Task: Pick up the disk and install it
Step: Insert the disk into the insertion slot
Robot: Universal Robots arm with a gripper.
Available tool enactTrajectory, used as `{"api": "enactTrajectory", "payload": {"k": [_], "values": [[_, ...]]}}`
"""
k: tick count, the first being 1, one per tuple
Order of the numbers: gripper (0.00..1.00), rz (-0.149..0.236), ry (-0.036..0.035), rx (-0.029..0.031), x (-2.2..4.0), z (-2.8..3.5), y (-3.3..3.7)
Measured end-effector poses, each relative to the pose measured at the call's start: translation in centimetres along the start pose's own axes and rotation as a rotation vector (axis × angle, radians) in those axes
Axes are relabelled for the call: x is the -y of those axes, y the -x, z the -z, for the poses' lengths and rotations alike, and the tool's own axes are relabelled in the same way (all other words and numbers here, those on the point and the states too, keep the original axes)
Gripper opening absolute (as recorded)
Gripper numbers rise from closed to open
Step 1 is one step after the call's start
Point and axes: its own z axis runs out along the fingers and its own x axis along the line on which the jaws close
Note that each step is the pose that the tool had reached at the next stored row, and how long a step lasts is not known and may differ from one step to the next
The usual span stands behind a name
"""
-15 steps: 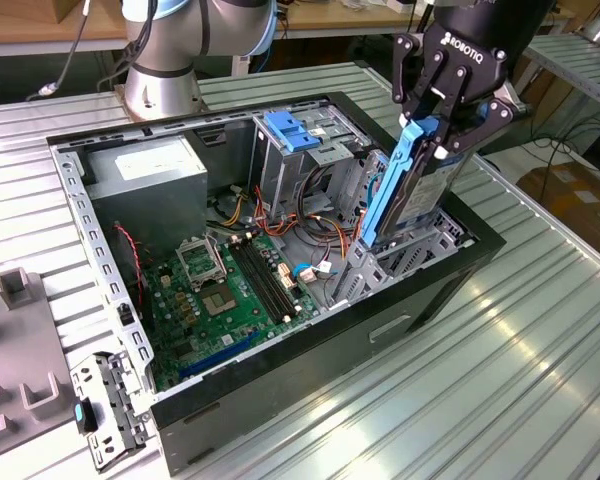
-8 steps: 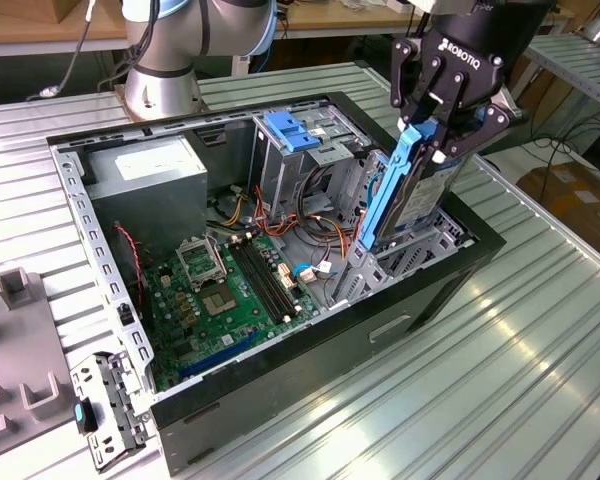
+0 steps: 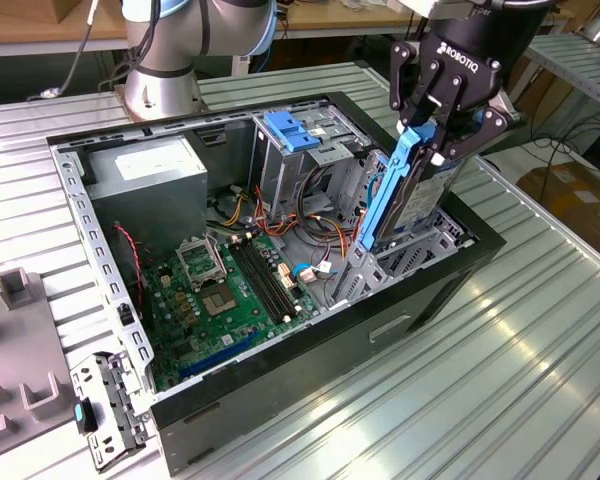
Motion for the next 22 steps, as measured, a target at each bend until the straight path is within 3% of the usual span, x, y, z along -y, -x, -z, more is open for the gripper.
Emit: {"api": "enactTrajectory", "payload": {"k": [11, 20, 22], "values": [[0.37, 0.000, 0.0000, 0.0004, 0.00, -0.42, 0.01], [0.37, 0.000, 0.0005, 0.0002, 0.00, -1.14, 0.03], [0.37, 0.000, 0.0034, 0.0003, 0.06, -1.10, 0.04]]}}
